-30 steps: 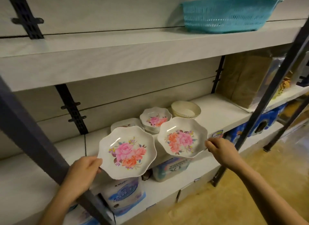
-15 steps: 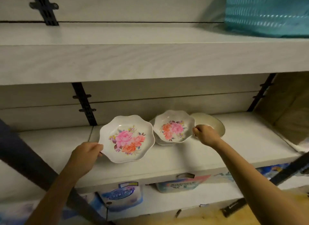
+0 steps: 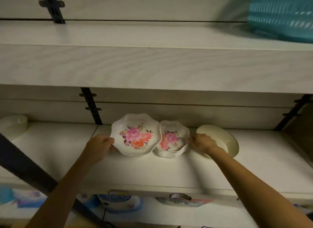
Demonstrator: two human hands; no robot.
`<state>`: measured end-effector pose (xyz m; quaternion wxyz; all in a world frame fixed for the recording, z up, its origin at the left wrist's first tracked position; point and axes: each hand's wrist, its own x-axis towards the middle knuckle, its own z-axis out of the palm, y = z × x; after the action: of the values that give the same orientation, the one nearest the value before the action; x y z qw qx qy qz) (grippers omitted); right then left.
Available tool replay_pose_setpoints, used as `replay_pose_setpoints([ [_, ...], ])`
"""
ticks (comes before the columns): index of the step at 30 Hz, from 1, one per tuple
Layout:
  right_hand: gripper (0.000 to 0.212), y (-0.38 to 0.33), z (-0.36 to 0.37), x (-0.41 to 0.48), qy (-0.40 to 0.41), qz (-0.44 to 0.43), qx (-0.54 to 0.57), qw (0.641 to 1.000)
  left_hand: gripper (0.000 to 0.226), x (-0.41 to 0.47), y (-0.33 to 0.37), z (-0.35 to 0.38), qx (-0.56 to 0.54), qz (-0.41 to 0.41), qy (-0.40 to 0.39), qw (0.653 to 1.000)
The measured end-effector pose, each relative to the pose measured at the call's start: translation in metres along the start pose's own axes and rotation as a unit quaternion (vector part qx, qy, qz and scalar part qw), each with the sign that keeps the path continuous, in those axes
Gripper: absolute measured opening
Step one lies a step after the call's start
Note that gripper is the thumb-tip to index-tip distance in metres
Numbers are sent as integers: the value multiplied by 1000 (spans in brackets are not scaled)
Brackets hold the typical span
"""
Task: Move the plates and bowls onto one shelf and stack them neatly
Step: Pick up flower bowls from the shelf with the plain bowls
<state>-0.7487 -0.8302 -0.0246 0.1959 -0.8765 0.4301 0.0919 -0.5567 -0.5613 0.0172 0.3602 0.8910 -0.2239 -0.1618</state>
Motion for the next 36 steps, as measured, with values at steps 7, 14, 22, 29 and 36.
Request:
replay_pose_setpoints([
  [7,43,23,-16,-38,0,-88,-36,995,35,23,36,47,-7,-19,-75,997],
  [14,33,45,-25,-59,18,-125,-11,992,29,40,60,91,51,-57,-109,991],
  [22,23,67,-30,-68,49,-120,-17,991,38,43,68,109,140,-15,-111,984],
  [29,34,57,-24,-63,30,-145,-15,989,41,28,60,95,206,26,-53,977],
  [36,34,5,-12,-63,26,-229,-26,973,33,-18,39,60,187,61,-19,980],
])
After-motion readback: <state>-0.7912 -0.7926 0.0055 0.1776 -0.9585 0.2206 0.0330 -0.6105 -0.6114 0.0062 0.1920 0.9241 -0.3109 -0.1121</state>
